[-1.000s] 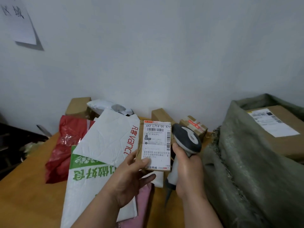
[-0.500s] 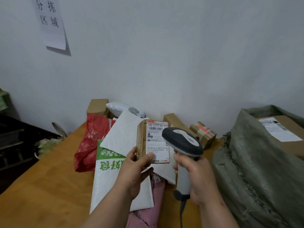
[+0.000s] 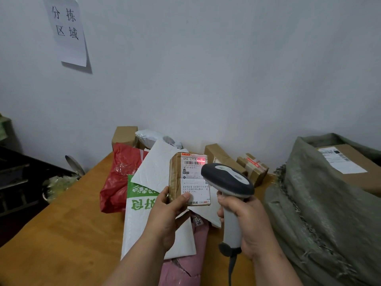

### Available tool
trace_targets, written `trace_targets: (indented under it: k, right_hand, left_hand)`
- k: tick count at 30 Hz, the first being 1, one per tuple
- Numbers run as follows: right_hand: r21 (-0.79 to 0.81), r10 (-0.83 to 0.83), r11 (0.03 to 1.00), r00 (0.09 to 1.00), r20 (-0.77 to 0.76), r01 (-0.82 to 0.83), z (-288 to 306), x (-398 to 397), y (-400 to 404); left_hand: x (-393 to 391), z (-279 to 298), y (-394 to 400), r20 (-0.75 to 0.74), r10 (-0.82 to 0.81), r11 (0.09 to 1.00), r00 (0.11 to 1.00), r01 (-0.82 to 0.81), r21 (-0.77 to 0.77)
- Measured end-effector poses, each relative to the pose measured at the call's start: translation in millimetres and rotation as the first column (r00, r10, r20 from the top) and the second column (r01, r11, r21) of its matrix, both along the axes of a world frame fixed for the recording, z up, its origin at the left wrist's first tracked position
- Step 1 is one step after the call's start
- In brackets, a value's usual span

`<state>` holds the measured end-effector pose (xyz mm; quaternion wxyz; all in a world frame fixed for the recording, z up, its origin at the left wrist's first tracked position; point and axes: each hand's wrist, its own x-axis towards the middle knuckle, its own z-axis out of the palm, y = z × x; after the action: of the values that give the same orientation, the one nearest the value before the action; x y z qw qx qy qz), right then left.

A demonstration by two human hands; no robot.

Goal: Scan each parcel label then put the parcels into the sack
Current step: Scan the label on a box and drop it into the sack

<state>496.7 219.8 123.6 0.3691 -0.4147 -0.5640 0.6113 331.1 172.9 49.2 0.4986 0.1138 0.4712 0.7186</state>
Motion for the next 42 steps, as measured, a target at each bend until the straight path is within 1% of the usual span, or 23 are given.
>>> trace_targets:
  k: [16, 29, 32, 35, 38, 42]
  right_hand:
    - [0.023, -0.008, 1.000, 1.000, 0.020, 0.008, 2.3, 9.6, -15.8]
    - [0.008, -0.080, 0.997, 0.997, 0.022, 0.079, 9.0, 38.3, -16.5]
    - [-0.005, -0.105, 0.994, 0.994, 0.006, 0.105, 16.4, 55.4, -12.2]
    - [-0.014, -0.168, 0.986, 0.986, -0.009, 0.168, 24.1, 81.5, -1.5]
    - [-0.016, -0.254, 0.967, 0.967, -0.027, 0.254, 34.3, 119.2, 14.1]
    - [-0.001, -0.341, 0.939, 0.927, -0.153, 0.345, 50.7, 190.8, 40.6]
  left_hand:
    - [9.4, 1.5, -11.4, -0.026, -0.032, 0.999, 0.999, 0.032, 0.007]
    - [33.2, 4.9, -0.5, -0.062, -0.060, 0.998, 0.996, 0.060, -0.006]
    - [49.8, 16.4, 10.1, -0.108, -0.073, 0.997, 0.991, 0.073, -0.005]
    - [75.3, 38.8, 27.8, -0.179, -0.086, 0.996, 0.980, 0.091, 0.020]
    - [112.2, 70.6, 50.6, -0.317, -0.103, 0.990, 0.943, 0.129, 0.064]
    - [181.1, 116.0, 88.8, -0.477, -0.114, 0.974, 0.872, 0.194, 0.120]
